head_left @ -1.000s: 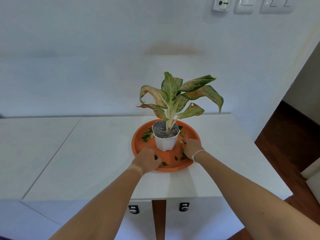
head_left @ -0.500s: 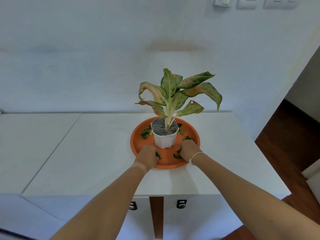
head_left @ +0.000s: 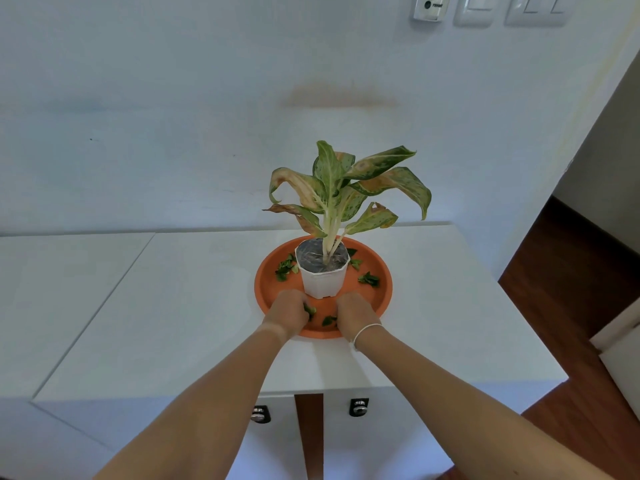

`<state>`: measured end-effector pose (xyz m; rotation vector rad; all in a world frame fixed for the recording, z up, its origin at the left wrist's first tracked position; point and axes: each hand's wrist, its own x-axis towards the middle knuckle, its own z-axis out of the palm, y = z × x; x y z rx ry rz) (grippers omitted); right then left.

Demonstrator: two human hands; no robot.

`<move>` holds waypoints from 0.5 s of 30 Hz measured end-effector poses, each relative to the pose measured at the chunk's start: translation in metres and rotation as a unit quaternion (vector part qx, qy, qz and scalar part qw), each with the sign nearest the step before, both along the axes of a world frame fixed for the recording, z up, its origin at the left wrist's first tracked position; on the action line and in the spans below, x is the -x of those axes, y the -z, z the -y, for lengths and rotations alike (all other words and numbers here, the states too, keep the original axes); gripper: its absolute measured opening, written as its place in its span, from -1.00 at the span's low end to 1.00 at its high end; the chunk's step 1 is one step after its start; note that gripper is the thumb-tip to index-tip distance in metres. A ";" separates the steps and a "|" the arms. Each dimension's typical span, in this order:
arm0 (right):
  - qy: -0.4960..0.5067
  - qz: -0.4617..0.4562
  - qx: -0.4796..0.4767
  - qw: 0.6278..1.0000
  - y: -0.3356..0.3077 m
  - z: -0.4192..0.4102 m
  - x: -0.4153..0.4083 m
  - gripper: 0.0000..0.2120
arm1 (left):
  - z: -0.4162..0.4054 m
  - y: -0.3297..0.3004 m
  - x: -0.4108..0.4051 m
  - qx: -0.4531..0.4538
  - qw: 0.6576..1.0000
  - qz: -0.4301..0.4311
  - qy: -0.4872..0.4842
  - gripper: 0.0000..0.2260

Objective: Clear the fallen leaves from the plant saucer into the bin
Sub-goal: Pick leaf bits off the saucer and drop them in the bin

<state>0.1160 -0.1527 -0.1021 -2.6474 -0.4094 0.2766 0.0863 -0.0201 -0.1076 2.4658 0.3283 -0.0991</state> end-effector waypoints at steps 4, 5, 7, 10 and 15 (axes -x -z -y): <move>0.019 -0.031 0.013 0.999 -0.003 -0.001 -0.002 -0.75 | -0.005 -0.005 -0.002 0.046 0.999 0.014 -0.023 -0.78; 0.028 -0.048 0.013 0.998 -0.004 0.000 -0.005 -0.79 | -0.006 -0.006 -0.003 0.056 0.998 0.017 -0.028 -0.78; 0.051 -0.097 -0.019 0.994 -0.006 0.001 -0.012 -0.80 | -0.012 -0.008 -0.005 0.097 0.994 0.012 -0.047 -0.79; 0.141 -0.256 -0.230 0.928 -0.016 0.005 -0.017 -0.83 | -0.020 -0.012 -0.005 0.219 0.972 -0.006 -0.080 -0.80; 0.232 -0.385 -0.491 0.747 -0.024 0.014 -0.014 -0.80 | -0.023 -0.021 -0.004 0.413 0.891 -0.033 -0.184 -0.73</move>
